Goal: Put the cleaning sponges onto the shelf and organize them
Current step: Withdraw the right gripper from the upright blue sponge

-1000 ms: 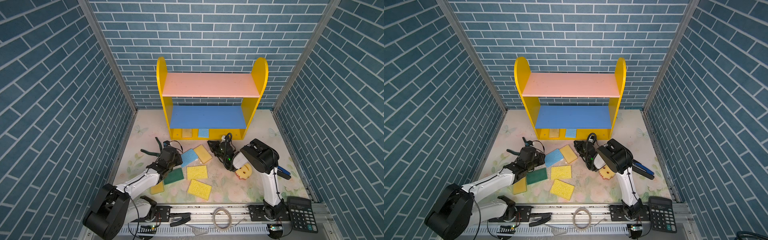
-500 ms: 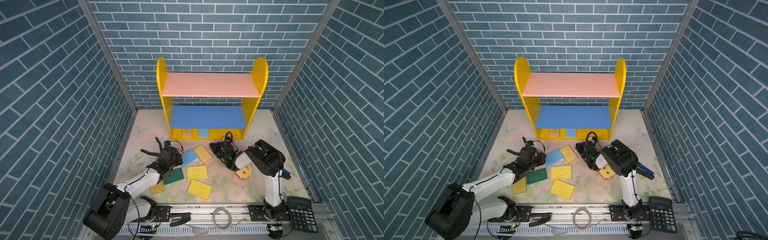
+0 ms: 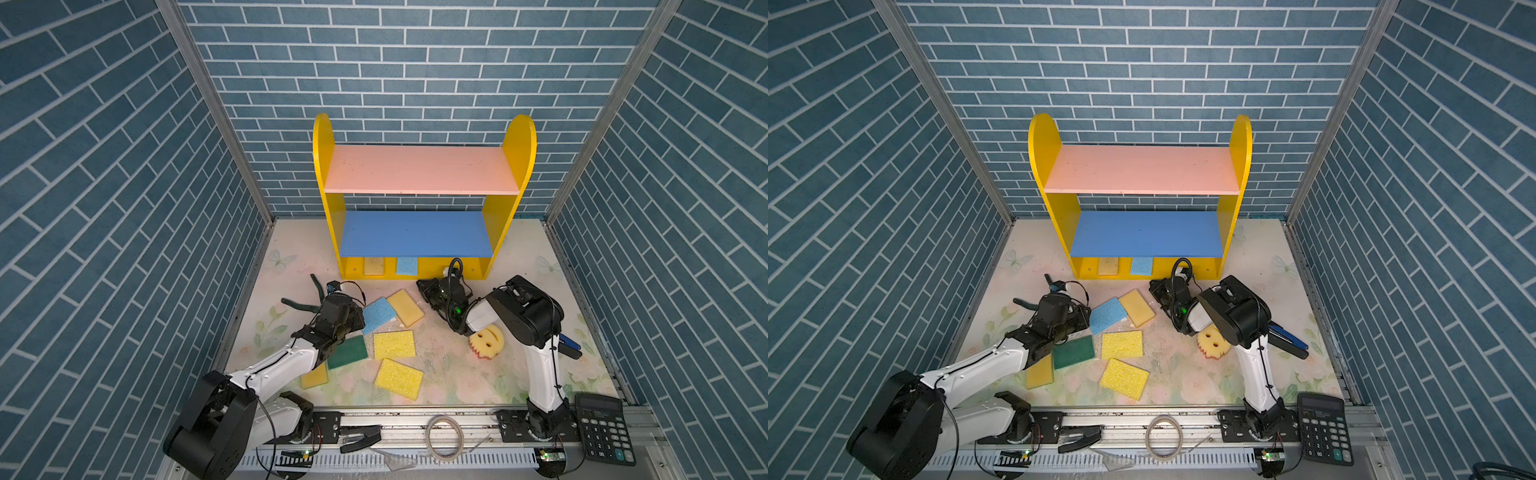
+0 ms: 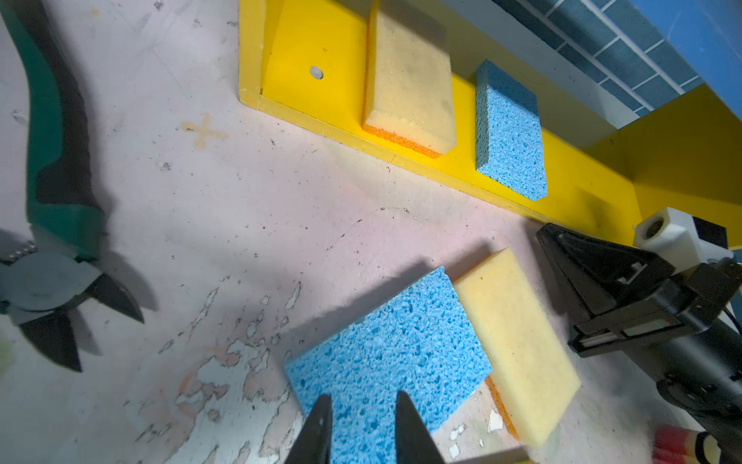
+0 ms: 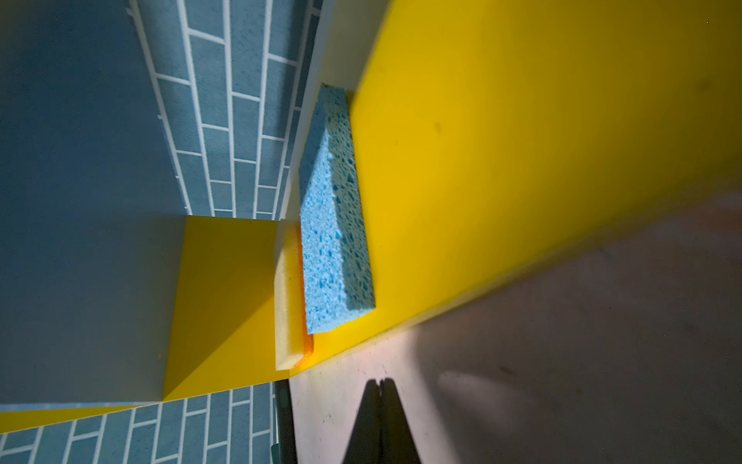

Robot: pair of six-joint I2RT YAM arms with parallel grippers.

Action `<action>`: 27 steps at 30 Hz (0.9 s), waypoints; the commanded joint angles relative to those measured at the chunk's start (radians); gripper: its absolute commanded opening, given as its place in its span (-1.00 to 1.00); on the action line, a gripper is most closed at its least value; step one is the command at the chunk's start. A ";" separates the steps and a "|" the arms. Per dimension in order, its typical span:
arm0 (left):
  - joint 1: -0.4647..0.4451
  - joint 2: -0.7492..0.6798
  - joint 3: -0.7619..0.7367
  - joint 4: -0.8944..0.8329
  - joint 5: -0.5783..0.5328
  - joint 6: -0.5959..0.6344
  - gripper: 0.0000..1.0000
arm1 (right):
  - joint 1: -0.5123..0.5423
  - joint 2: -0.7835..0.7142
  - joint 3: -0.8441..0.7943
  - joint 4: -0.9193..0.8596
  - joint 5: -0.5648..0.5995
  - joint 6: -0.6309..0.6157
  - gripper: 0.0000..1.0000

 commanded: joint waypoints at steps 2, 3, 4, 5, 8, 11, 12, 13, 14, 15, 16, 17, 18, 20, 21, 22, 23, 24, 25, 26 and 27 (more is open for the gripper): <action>0.006 -0.016 -0.017 -0.019 -0.012 0.013 -0.42 | -0.011 0.137 0.005 -0.053 0.015 0.016 -1.00; 0.006 -0.018 -0.018 -0.022 -0.012 0.013 -0.42 | -0.010 0.146 0.006 -0.049 0.019 0.023 -1.00; 0.006 -0.020 -0.019 -0.024 -0.013 0.015 -0.42 | -0.011 0.156 0.008 -0.048 0.023 0.033 -1.00; 0.005 -0.021 -0.019 -0.026 -0.015 0.016 -0.43 | -0.011 0.164 0.010 -0.045 0.029 0.041 -1.00; 0.005 -0.021 -0.019 -0.030 -0.016 0.015 -0.43 | -0.010 0.174 0.021 -0.048 0.040 0.050 -1.00; 0.005 -0.022 -0.019 -0.032 -0.014 0.015 -0.43 | -0.011 0.173 0.027 -0.050 0.059 0.049 -1.00; 0.006 -0.021 -0.019 -0.032 -0.016 0.015 -0.43 | -0.010 0.172 0.028 -0.053 0.062 0.049 -1.00; 0.005 -0.020 -0.019 -0.032 -0.016 0.015 -0.42 | -0.011 0.174 0.033 -0.057 0.064 0.047 -1.00; 0.005 -0.019 -0.020 -0.032 -0.016 0.015 -0.42 | -0.010 0.174 0.038 -0.061 0.067 0.046 -1.00; 0.005 -0.019 -0.019 -0.034 -0.016 0.015 -0.43 | -0.011 0.177 0.043 -0.066 0.067 0.047 -1.00; 0.005 -0.017 -0.018 -0.034 -0.016 0.014 -0.43 | -0.010 0.179 0.049 -0.069 0.067 0.046 -1.00; 0.006 -0.015 -0.016 -0.035 -0.016 0.016 -0.43 | -0.011 0.181 0.051 -0.075 0.070 0.047 -1.00; 0.005 -0.014 -0.014 -0.035 -0.016 0.015 -0.42 | -0.010 0.182 0.051 -0.074 0.073 0.047 -1.00; 0.006 -0.013 -0.013 -0.035 -0.016 0.015 -0.43 | -0.010 0.179 0.049 -0.083 0.080 0.049 -1.00; 0.006 -0.011 -0.014 -0.035 -0.017 0.016 -0.42 | -0.011 0.176 0.047 -0.089 0.083 0.049 -1.00; 0.006 -0.010 -0.012 -0.035 -0.018 0.015 -0.43 | -0.010 0.170 0.042 -0.097 0.090 0.049 -1.00; 0.005 -0.006 -0.012 -0.035 -0.018 0.015 -0.43 | -0.011 0.165 0.036 -0.107 0.101 0.049 -1.00; 0.005 -0.003 -0.012 -0.035 -0.018 0.015 -0.42 | -0.010 0.160 0.031 -0.114 0.108 0.049 -1.00; 0.005 -0.003 -0.011 -0.034 -0.018 0.014 -0.43 | -0.011 0.156 0.025 -0.120 0.116 0.047 -1.00; 0.005 0.001 -0.010 -0.034 -0.017 0.015 -0.42 | -0.012 0.153 0.021 -0.121 0.121 0.047 -1.00; 0.005 0.004 -0.009 -0.032 -0.016 0.015 -0.42 | -0.011 0.151 0.019 -0.121 0.124 0.048 -1.00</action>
